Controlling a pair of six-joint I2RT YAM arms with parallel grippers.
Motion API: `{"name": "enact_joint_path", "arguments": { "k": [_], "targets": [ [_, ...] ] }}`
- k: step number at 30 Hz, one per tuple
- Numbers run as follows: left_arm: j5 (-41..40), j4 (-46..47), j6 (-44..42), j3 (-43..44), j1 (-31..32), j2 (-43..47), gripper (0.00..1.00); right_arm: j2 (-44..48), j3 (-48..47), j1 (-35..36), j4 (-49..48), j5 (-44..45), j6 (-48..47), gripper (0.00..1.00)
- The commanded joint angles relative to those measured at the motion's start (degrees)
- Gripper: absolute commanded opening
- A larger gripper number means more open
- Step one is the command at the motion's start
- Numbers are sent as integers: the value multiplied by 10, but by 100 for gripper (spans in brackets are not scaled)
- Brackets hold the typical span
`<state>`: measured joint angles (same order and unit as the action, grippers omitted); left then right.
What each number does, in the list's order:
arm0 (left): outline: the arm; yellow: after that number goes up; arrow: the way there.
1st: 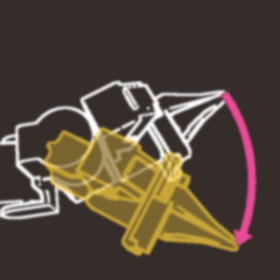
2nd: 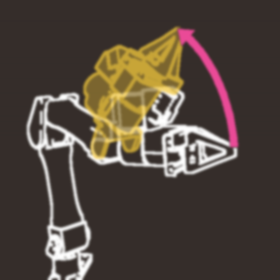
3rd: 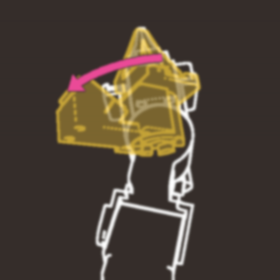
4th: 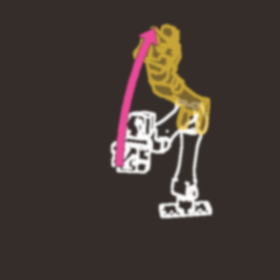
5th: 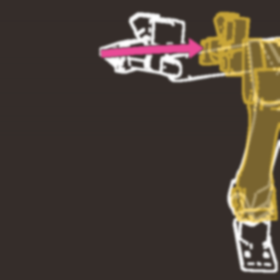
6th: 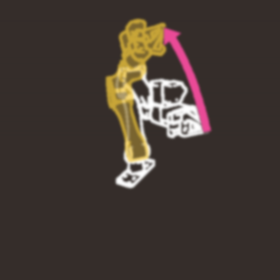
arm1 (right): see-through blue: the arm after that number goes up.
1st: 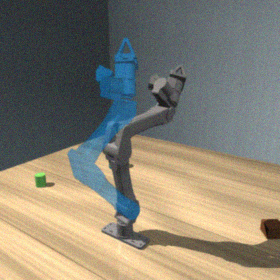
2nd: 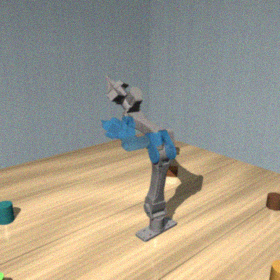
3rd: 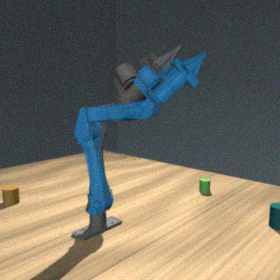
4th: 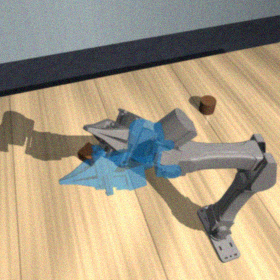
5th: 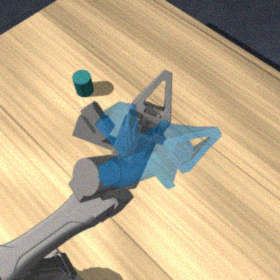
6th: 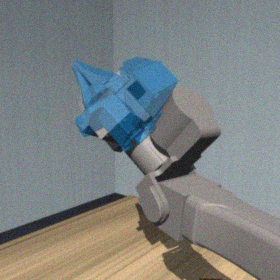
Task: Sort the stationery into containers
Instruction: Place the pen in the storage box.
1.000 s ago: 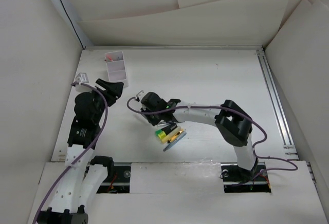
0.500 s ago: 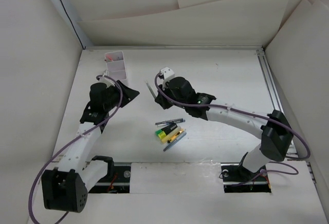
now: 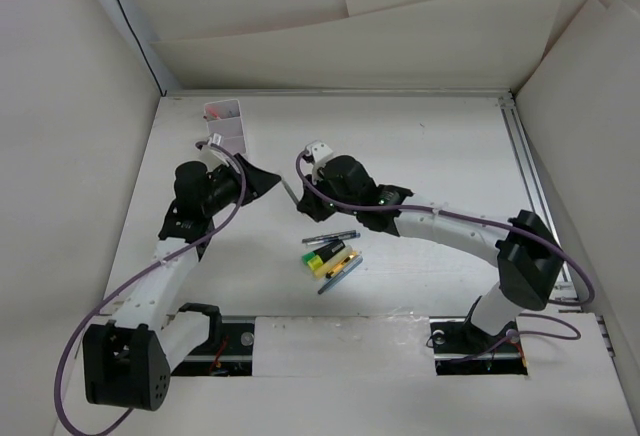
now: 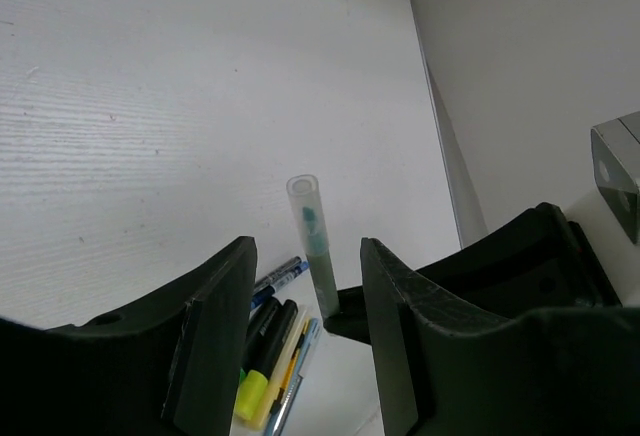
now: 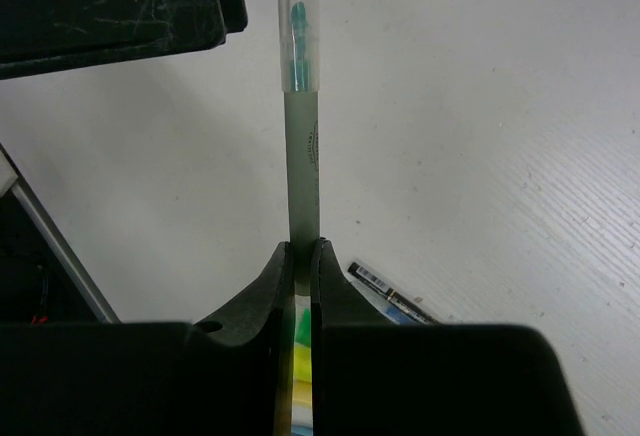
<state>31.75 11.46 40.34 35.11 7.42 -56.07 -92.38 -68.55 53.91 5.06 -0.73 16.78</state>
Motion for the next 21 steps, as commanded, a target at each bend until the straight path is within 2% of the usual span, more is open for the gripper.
{"name": "enact_joint_path", "arguments": {
  "k": [1,16,21],
  "targets": [
    [35,54,-3,-12,1,-9,43,-7,-10,0,-40,-33,5,0],
    [11,47,-3,-7,1,-38,41,-7,-4,0,-62,-105,5,0],
    [11,47,-3,-7,1,-38,25,-7,-4,0,-62,-105,5,0]
  ]
}}
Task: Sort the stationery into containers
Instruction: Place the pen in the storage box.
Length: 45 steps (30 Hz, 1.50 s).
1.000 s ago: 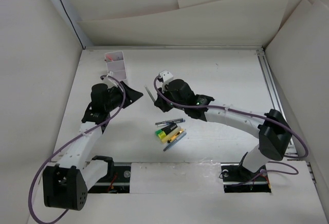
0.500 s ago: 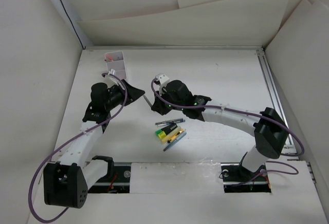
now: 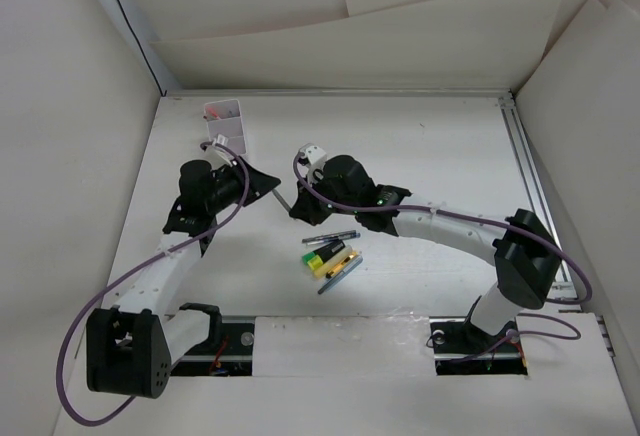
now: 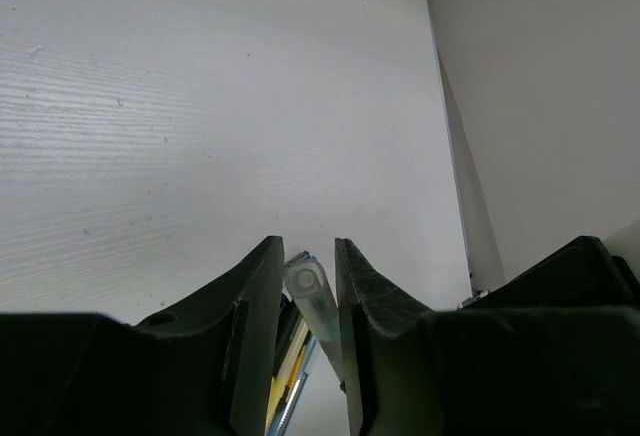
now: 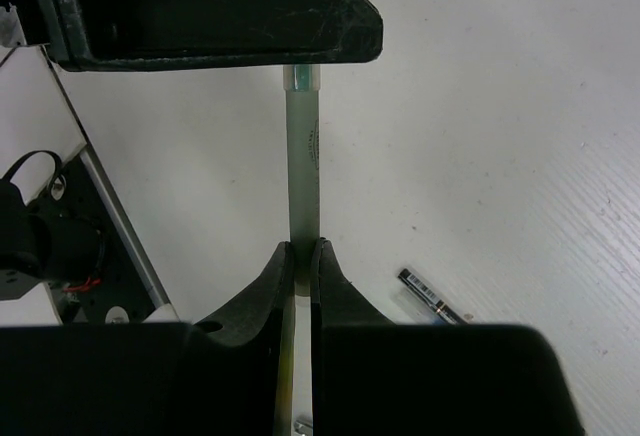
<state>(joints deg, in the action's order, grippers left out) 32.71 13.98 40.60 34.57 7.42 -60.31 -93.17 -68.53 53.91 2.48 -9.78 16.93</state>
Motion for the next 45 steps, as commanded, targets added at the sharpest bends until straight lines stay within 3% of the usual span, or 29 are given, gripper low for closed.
{"name": "enact_joint_path", "arguments": {
  "k": [1,9,14,18,22,35,39,45],
  "targets": [
    [2,17,-5,-1,1,5,23,1,-5,0,-36,-15,4,0],
    [-11,4,-5,-1,1,-1,0,1,-5,0,-36,-3,9,0],
    [-24,-1,-5,4,1,10,0,12,1,0,-36,2,9,32],
    [-36,-6,-5,4,1,10,0,23,6,0,-36,15,9,50],
    [-60,-12,-5,9,1,16,0,37,11,0,-42,21,9,60],
    [-200,25,61,72,1,0,0,115,75,-16,-78,149,79,60],
    [-230,25,67,143,1,-52,0,130,89,-27,-89,165,98,59],
    [-355,25,73,249,-16,-131,0,135,99,-32,-94,181,108,59]
  ]
}}
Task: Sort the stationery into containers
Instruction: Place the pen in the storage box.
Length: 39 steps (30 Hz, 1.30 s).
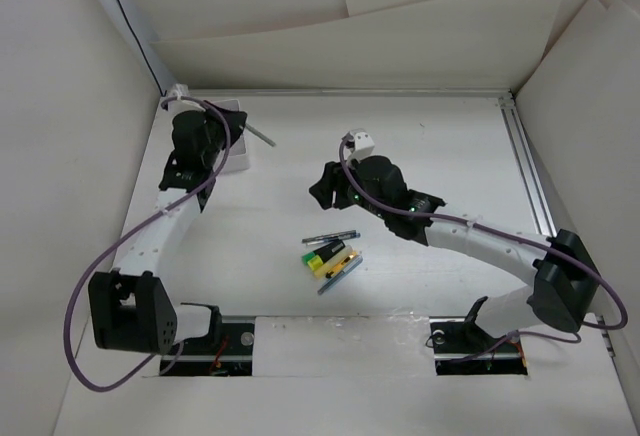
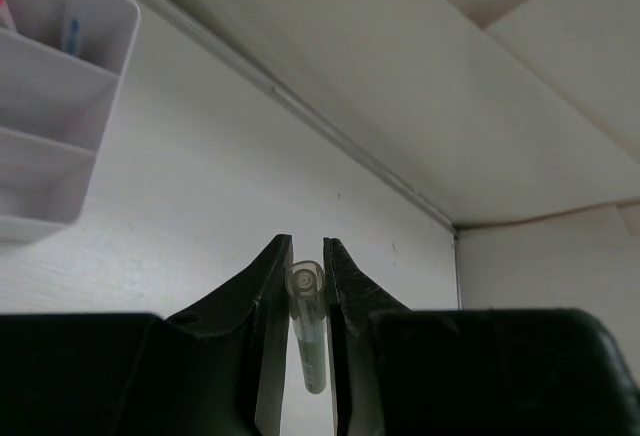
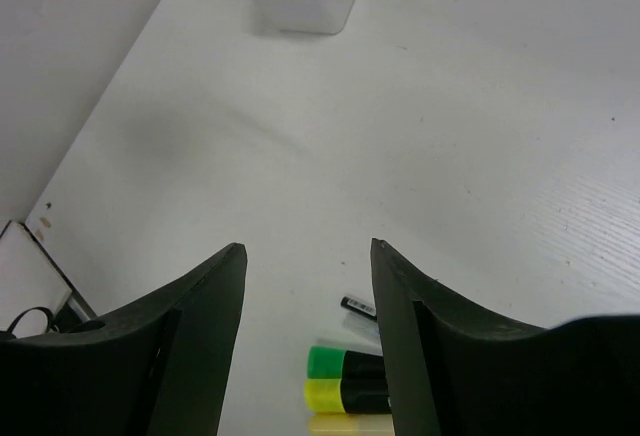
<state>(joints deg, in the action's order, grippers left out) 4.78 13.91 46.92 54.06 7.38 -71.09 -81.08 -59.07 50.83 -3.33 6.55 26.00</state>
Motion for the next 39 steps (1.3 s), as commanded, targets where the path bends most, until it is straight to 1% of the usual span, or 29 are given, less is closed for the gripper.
{"name": "enact_joint_path", "arguments": {
  "k": [1,2,3,4,5,6,7,10,13,15,17,26,39],
  "targets": [
    [-84,21,10,71,-24,-39,0,14,4,-6,-41,18,18,59],
    [-93,14,10,91,-33,-54,0,14,4,-6,-41,13,18,59],
    [-104,9,5,131,-46,-82,0,14,4,-6,-41,8,18,59],
    [-121,-5,-4,153,-47,-98,0,14,4,-12,-41,7,18,59],
    [-169,-20,-13,177,-47,-112,0,14,4,-12,-41,-1,18,59],
    [-190,-31,-23,201,-47,-127,0,14,4,-12,-41,-7,18,59],
    [-209,-37,-51,245,-52,-158,0,14,4,-17,-41,-7,18,59],
    [-257,-51,-90,310,-52,-212,0,9,4,-17,-41,-21,18,59],
    [-291,-51,-134,347,-52,-254,0,9,4,-17,-47,-26,18,59],
    [-304,-51,-160,362,-52,-274,0,4,4,-23,-47,-33,18,59],
    [-324,-51,-167,383,-52,-302,0,4,4,-23,-47,-40,18,59],
    [-354,-40,-219,442,-52,-375,0,-7,4,-34,-47,-50,18,59],
    [-371,5,-255,431,-52,-411,0,-7,4,-39,-52,-61,12,59]
  ]
}}
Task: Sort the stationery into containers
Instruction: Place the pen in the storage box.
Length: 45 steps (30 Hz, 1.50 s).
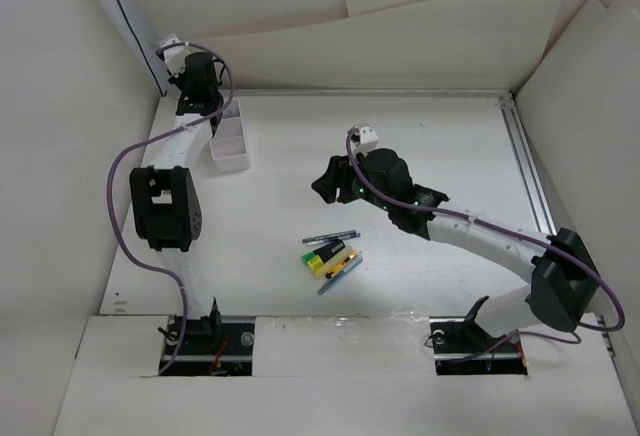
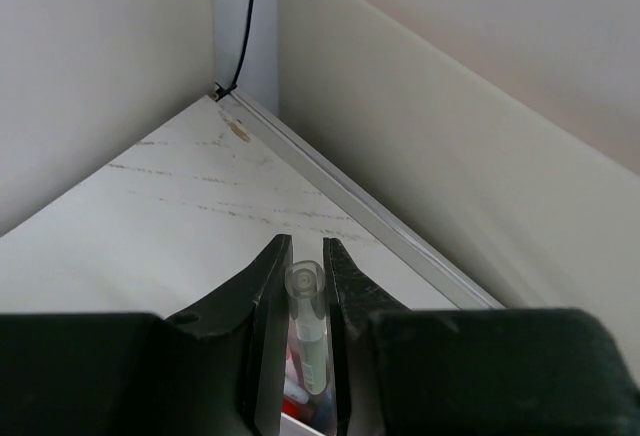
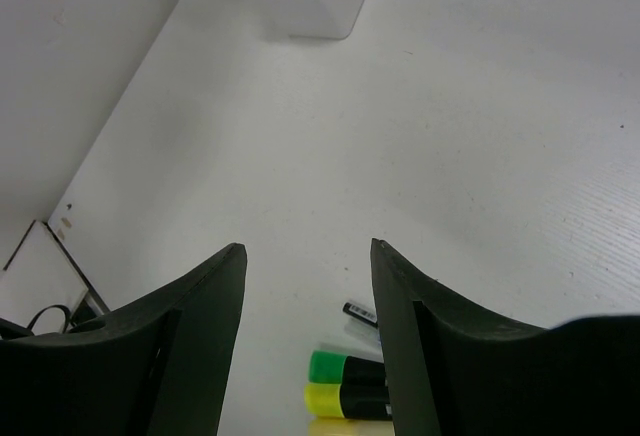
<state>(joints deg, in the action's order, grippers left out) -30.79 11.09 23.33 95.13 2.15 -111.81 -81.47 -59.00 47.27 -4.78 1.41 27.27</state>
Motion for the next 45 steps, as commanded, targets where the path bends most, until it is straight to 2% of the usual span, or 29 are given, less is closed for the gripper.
{"name": "enact_joint_path", "arguments": {
  "k": [1,18,20,23,25,29,33,36,37,38,39,41,42,44,45],
  "targets": [
    [-16,33,-19,21,0,-10,0,-3,4,-3,-37,-10,0,59],
    [-34,67,-47,21,22,-44,0,-3,9,-3,-37,-15,-5,59],
    [-34,67,-42,14,22,-44,2,-3,9,-3,-37,-15,-5,59],
    [-34,67,-42,1,22,-39,11,-3,9,-3,-37,-15,-5,59],
    [-34,67,-42,-4,22,-32,24,-3,9,-3,-37,-15,-5,59],
    [-29,67,-42,-16,22,-12,37,-3,9,-3,-37,-15,-5,60],
    [-23,60,-36,-16,22,-1,43,8,9,-3,-37,-10,-5,61],
    [0,45,-18,-16,22,26,41,18,14,-3,-37,4,-5,61],
    [9,39,-13,-24,22,46,37,18,14,-3,-37,4,-5,59],
    [19,39,-6,-34,22,58,27,25,20,-3,-37,11,-5,56],
    [30,34,13,-39,22,71,25,25,20,-3,-37,11,0,48],
    [64,34,31,-63,29,108,23,31,20,-3,-37,22,0,38],
    [78,34,39,-71,29,119,23,31,20,-3,-37,22,0,25],
    [113,25,65,-84,49,143,21,31,20,-3,-37,36,0,11],
    [113,11,74,-90,58,150,21,36,20,-3,-37,36,6,0]
  ]
}}
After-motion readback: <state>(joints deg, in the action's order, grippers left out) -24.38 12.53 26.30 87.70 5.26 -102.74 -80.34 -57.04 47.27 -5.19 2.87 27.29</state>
